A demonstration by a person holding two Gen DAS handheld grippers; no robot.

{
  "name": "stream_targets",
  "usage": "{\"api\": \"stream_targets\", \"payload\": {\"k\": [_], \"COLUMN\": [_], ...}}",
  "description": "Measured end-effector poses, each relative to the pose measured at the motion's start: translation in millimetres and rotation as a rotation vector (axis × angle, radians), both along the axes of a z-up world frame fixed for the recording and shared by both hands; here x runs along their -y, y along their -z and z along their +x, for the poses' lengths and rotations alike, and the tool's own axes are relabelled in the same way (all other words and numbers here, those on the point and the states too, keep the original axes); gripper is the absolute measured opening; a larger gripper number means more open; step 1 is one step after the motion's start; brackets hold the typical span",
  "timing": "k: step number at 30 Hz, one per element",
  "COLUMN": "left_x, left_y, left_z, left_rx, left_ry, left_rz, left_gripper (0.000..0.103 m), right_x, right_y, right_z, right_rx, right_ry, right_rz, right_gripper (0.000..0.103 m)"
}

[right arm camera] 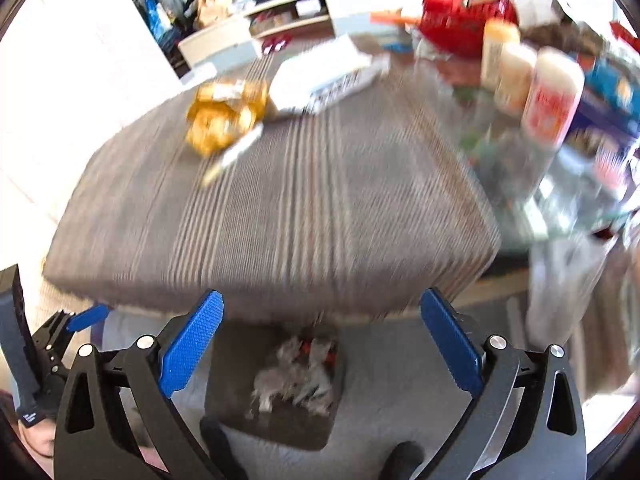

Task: Collect trash
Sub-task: 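Open both tools to drop the balloon and tissue into the bin, then move both tools back over the table trash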

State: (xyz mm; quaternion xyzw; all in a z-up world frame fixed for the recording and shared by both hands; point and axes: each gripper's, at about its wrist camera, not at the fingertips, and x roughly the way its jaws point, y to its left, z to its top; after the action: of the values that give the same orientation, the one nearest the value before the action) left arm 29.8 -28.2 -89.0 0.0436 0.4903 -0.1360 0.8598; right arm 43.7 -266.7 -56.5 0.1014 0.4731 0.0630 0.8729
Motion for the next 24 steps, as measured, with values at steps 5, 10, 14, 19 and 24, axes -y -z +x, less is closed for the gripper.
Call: {"api": "stream_targets", "payload": {"k": [5, 10, 14, 19, 24], "left_x": [6, 22, 43, 62, 68], "left_y": [-22, -30, -23, -4, 11], "left_z": [46, 94, 129, 163, 181], "left_rx": [0.039, 0.051, 0.080, 0.064, 0.056], "left_ry": [0.026, 0.055, 0.074, 0.061, 0.061], "left_rz": [-0.009, -0.029, 0.029, 0.038, 0.046], "left_gripper": [0.095, 0.095, 0.079, 0.060, 0.057], "right_x": [16, 15, 10, -1, -12], "right_y": [-33, -39, -29, -21, -3], "right_z": [48, 104, 147, 192, 223], "right_rx": [0.039, 0.053, 0.043, 0.036, 0.009], "right_ry": [0.070, 0.138, 0.201, 0.245, 0.268], "right_rz": [-0.009, 0.009, 0.094, 0.109, 0.103], "right_gripper": [0.100, 0.100, 0.099, 0.099, 0.099]}}
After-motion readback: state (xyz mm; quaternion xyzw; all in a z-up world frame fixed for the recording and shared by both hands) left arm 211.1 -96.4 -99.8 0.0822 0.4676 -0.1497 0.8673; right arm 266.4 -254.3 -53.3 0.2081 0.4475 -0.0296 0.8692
